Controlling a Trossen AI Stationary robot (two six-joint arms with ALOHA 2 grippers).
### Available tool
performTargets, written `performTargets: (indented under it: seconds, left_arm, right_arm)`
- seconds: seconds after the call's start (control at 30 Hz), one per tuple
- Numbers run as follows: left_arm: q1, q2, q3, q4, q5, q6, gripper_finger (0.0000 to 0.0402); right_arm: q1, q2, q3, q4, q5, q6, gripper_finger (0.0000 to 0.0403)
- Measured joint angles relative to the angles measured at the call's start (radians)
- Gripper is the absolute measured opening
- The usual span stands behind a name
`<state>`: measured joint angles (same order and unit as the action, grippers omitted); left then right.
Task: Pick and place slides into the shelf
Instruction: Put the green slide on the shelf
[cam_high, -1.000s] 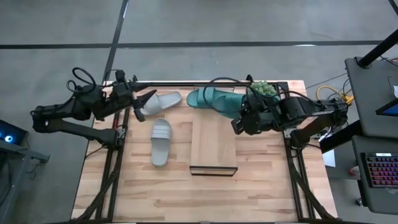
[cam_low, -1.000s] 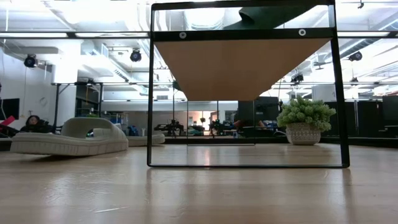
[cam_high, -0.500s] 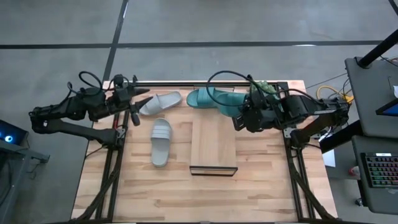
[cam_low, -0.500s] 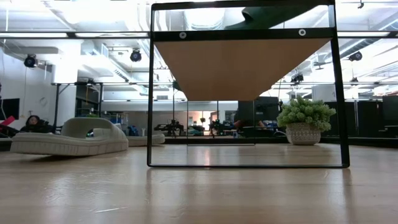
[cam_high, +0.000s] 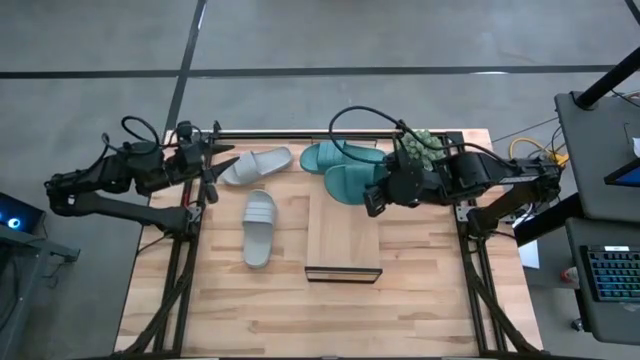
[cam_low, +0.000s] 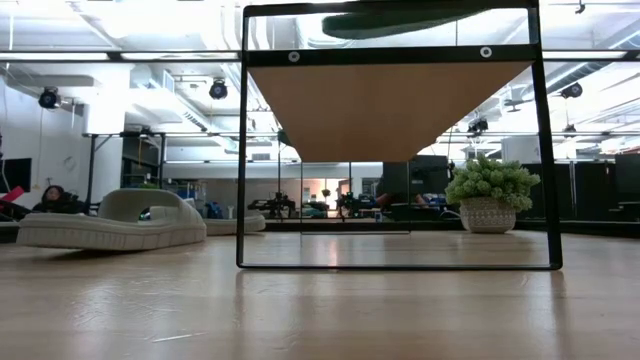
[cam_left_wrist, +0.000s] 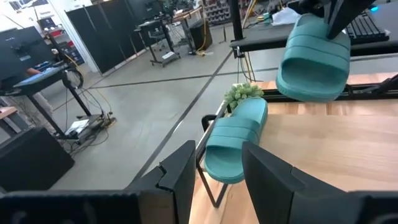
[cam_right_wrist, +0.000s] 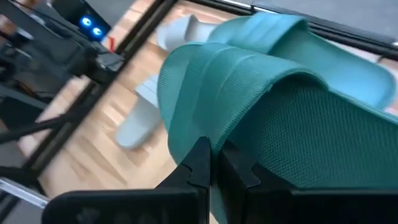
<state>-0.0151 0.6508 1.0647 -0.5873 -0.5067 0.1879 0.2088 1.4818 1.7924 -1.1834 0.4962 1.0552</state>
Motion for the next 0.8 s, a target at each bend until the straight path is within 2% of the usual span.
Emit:
performTargets:
  seconds: [0.23,0.5,0.8]
  left_arm:
    - [0.000,-0.063,-0.041,0.002,0.000,-0.001,0.0116]
    - [-0.001,-0.110,-0.058,0.009,-0.005,-0.026,0.0116]
    - [0.000,-0.127,-0.058,0.033,-0.027,-0.025,0.0116]
  right_arm:
    - [0.000,0.000,-0.054,0.152,-0.039,0.088,0.0008]
    - [-0.015,0.000,-0.208,0.549,-0.117,0.030,0.0008]
    - [-0.094,0.000,-0.346,0.706,-0.229,0.053,0.0008]
